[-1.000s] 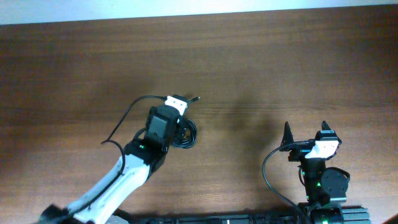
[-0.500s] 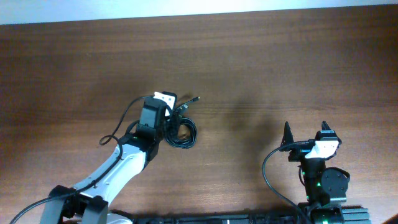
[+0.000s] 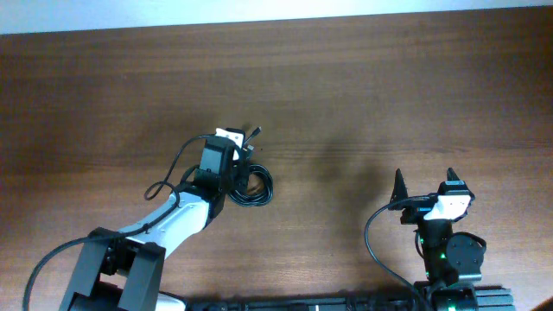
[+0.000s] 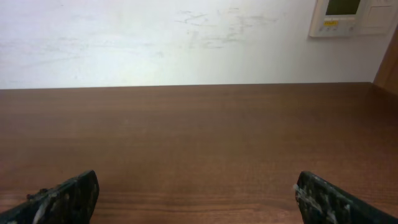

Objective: Untangle cables
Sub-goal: 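Lift the cable coil with the left gripper toward the center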

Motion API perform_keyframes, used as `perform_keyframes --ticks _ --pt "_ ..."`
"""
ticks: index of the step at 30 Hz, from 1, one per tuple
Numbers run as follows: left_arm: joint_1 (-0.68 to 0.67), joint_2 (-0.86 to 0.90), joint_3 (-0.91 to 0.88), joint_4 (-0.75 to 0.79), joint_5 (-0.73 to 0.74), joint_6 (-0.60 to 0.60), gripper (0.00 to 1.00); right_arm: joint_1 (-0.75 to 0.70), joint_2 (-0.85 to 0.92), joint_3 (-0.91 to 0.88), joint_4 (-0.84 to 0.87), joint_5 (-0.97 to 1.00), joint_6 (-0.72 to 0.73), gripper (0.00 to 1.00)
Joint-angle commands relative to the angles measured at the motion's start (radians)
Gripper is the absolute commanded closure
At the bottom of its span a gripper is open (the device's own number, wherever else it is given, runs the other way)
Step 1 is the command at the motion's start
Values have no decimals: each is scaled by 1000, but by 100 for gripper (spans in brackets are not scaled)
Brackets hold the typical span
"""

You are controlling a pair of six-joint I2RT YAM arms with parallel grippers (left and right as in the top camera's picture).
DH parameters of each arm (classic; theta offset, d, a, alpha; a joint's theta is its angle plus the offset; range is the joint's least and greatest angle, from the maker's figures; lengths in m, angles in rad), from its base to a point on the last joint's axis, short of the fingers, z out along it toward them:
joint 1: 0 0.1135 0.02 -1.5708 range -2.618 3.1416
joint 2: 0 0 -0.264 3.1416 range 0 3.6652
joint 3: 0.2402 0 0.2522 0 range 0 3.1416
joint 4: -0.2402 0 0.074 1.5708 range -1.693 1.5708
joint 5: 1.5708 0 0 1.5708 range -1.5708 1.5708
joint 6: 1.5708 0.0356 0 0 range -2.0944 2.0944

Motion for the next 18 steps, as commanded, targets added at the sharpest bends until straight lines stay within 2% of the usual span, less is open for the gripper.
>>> perform_keyframes --ticks 1,4,7,10,14,18 --pt "4 -2 23 -8 24 -25 100 6 -6 -7 -4 -3 5 1" --pt "4 -91 55 -14 111 -26 100 6 -6 -7 -4 -3 5 1" --pt "4 -234 61 -68 106 -166 100 6 -6 -7 -4 -3 5 1" --pt "4 -319 61 -127 110 -234 100 6 -6 -7 -4 -3 5 1" --pt "3 -362 61 -160 216 -254 100 6 -6 -7 -4 -3 4 1" --pt "3 -362 61 -192 218 -436 100 6 -6 -7 -3 -2 3 1"
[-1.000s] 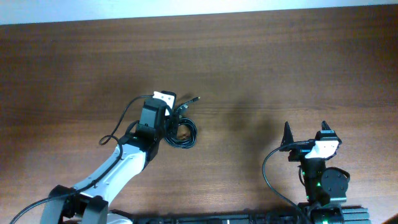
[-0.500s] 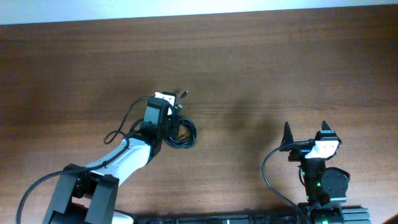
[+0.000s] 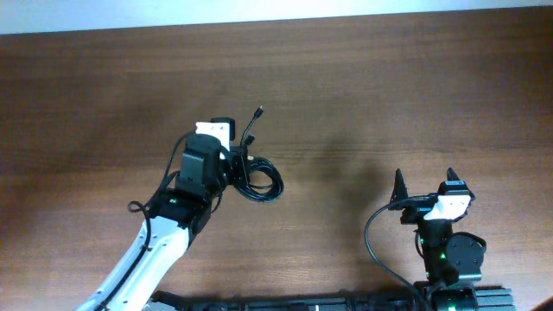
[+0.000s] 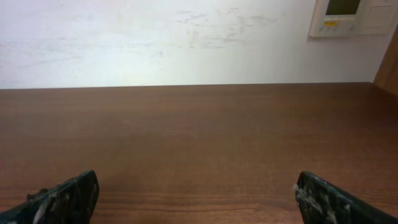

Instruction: Untangle cables

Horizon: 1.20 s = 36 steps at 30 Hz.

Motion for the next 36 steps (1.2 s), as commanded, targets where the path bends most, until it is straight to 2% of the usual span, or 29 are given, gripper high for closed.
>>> perform_keyframes --ticks 1,3,5,6,8,9,10,13,16,19,23,25,28,29,30,32,34,35,36 --pt "3 -24 23 -14 37 -187 100 5 -6 -7 0 -2 2 1" --pt "3 -24 23 -24 36 -217 100 5 -6 -7 -2 -3 2 1" --pt "3 -24 23 -11 37 -216 100 5 -6 -7 4 -103 113 1" --pt "3 -24 23 12 39 -204 100 5 -6 -7 12 -209 294 1" --pt "3 -24 23 47 73 -146 100 5 -6 -7 24 -367 570 1" --pt "3 -24 23 86 130 -87 100 5 -6 -7 29 -504 725 1" --pt "3 -24 23 128 204 6 100 5 -6 -7 28 -605 771 1" --pt "3 -24 23 195 371 178 100 5 -6 -7 38 -703 772 1" --pt "3 -24 23 266 544 274 100 5 3 -7 42 -766 764 1" --pt "3 -24 23 323 655 283 100 5 71 2 42 -771 801 1" --pt "3 -24 23 374 732 282 100 5 288 83 80 -852 786 1" --pt "3 -24 23 395 732 282 100 6 427 103 246 -963 788 1" --pt "3 -24 23 411 732 236 100 63 611 103 528 -990 905 1" --pt "3 -24 23 411 731 221 100 105 666 103 607 -981 938 7" --pt "3 -24 23 417 728 205 100 165 723 103 654 -938 940 12" --pt "2 -24 23 450 728 148 100 278 814 103 671 -806 940 12" --pt "3 -24 23 500 728 88 100 400 917 103 798 -694 940 14" --pt "2 -24 23 498 729 87 100 449 967 103 913 -660 940 18" --pt "2 -24 23 489 729 85 100 484 1011 103 998 -621 940 28"
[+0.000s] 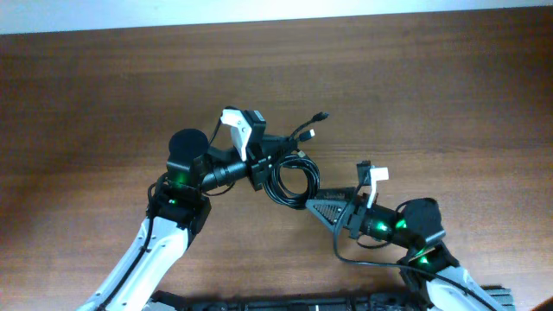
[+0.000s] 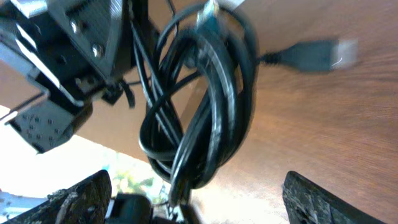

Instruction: Untangle cables

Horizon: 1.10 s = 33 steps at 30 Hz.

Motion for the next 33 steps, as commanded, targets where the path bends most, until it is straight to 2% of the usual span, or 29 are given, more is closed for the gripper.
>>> perform_keyframes --ticks 1,3,4,6,8,11,13,15,18,20,22,24,27,30,33 --pt "2 -16 19 -4 18 -67 100 102 111 14 180 169 2 37" --pt "2 -16 19 -6 18 -77 100 124 173 17 206 223 66 58" --pt "0 -16 19 -15 18 -76 100 126 209 17 216 232 94 78" --pt "0 -16 19 -50 18 -69 100 126 238 17 247 232 94 95" --pt "0 -16 19 -117 14 -23 100 126 237 17 247 235 94 96" --pt "-31 -16 19 -282 -82 -14 100 126 237 17 245 248 155 96" --pt "-91 -16 19 -284 -85 4 100 126 238 17 241 283 166 96" --pt "-141 -16 19 -285 -88 58 100 126 238 17 179 329 261 96" --pt "-161 -36 19 -263 -84 68 100 126 238 17 71 343 300 96" --pt "-161 -58 19 -293 -86 104 100 120 238 17 72 346 304 96" --pt "-161 -64 19 -386 -106 166 100 98 238 17 68 329 379 96" --pt "-163 -63 19 -547 -204 172 100 80 238 17 87 290 472 96" --pt "-217 -63 19 -534 -225 172 100 80 238 17 97 286 530 96" --pt "-312 -55 18 -548 -412 172 100 80 238 17 132 278 539 96" --pt "-358 -11 18 -555 -433 171 100 80 238 17 174 256 540 96"
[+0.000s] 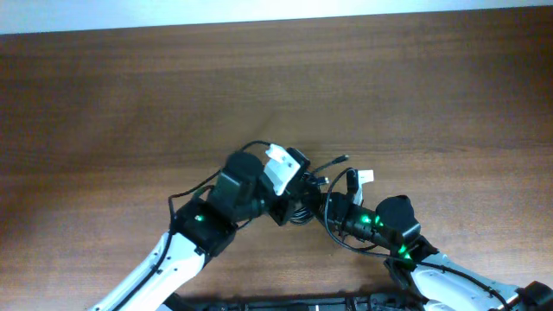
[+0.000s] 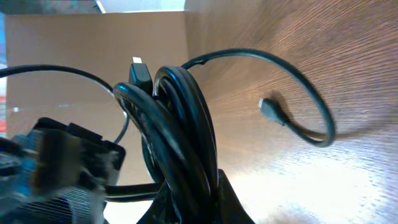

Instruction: Untangle cables

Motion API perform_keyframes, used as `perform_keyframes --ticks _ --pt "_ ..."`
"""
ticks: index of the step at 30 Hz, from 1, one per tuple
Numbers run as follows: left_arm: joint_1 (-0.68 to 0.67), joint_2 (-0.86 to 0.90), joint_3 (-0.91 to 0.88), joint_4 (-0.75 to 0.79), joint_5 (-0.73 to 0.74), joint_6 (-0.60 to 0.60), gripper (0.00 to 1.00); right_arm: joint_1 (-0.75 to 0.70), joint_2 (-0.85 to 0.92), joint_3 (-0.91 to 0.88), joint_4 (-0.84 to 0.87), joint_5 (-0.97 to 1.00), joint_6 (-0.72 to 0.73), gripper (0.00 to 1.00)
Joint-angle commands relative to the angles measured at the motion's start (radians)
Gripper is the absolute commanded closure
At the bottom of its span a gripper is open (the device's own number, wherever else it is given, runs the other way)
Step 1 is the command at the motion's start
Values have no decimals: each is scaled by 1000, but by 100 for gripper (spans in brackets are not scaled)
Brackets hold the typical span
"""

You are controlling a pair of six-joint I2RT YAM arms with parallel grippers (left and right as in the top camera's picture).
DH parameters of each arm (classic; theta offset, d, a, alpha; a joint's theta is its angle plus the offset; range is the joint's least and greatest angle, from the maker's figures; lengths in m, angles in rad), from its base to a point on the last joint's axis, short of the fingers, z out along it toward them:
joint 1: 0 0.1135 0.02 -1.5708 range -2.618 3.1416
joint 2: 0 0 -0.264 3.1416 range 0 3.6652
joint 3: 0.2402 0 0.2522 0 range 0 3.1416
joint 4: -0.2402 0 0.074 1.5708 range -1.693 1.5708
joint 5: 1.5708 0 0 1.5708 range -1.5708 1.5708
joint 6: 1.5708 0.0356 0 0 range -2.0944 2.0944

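Observation:
A coil of black cables (image 1: 304,207) hangs between my two grippers just right of the table's middle. In the right wrist view the cable coil (image 2: 180,124) fills the centre. My right gripper (image 2: 193,190) is shut on its lower part, with strands pinched between the fingers (image 2: 231,202). One loose cable end with a small plug (image 2: 272,111) curls out to the right over the wood, and another plug (image 2: 140,70) sticks up from the coil. My left gripper (image 1: 292,192) is shut on the coil's left side. In the overhead view my right gripper (image 1: 332,210) meets the coil from the right.
The brown wooden table (image 1: 415,86) stretches around both arms, and its far edge (image 1: 276,26) meets a white wall. My left arm (image 1: 199,229) comes in from the lower left. My right arm (image 1: 406,233) comes in from the lower right.
Both arms have moved down and toward each other. My right gripper, then open just short of the hanging coil, is now shut on it. The left still holds the coil.
My left gripper was first on the coil at the table's left-centre while the right arm sat parked and open. The coil was then held off the wood, later held out to the right with the open right gripper facing it. Now both grip it.

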Motion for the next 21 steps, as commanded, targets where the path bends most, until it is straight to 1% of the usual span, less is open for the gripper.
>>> perform_keyframes --ticks 1,3,4,6,7,8,9,10,11,12,13,14,15,17,18,19,20,21 --pt "-46 72 -20 -39 -10 -4 100 -29 -13 32 60 70 42 96" --pt "-45 109 -20 -30 -68 -18 100 -29 -13 32 60 70 42 95" --pt "-45 113 -20 -14 -80 -42 100 -29 -13 32 60 69 42 96" --pt "-44 110 -19 2 -80 -42 99 -29 -13 32 60 69 42 95" --pt "-29 93 -16 6 -80 -52 85 -29 -13 32 60 69 42 95" --pt "-6 69 -9 6 -79 -80 65 -29 -13 32 59 69 42 95" --pt "35 22 5 -3 -79 -118 36 -29 -13 32 58 69 42 95" --pt "64 -15 13 -16 -80 -134 18 -29 -13 32 56 71 41 94" --pt "96 -68 19 -36 -80 -154 5 -29 -13 32 56 73 37 91" --pt "112 -94 19 -46 -80 -169 1 -29 -13 32 56 74 38 90" --pt "156 -181 19 -90 -79 -204 1 -29 -13 32 51 74 38 90" --pt "178 -237 19 -134 -79 -207 1 -29 -13 32 48 74 38 90" --pt "185 -270 19 -173 -79 -207 1 -29 -13 32 44 73 37 90" --pt "185 -339 19 -315 -95 -207 1 -29 -13 32 32 73 38 90" --pt "185 -345 18 -392 -127 -254 12 -29 -13 32 21 73 38 90" --pt "185 -340 18 -438 -161 -336 22 -29 -13 32 17 73 38 90" --pt "185 -314 18 -510 -204 -519 49 -29 -13 32 14 73 38 90" --pt "185 -292 18 -528 -202 -594 44 -29 -13 32 14 73 38 90"
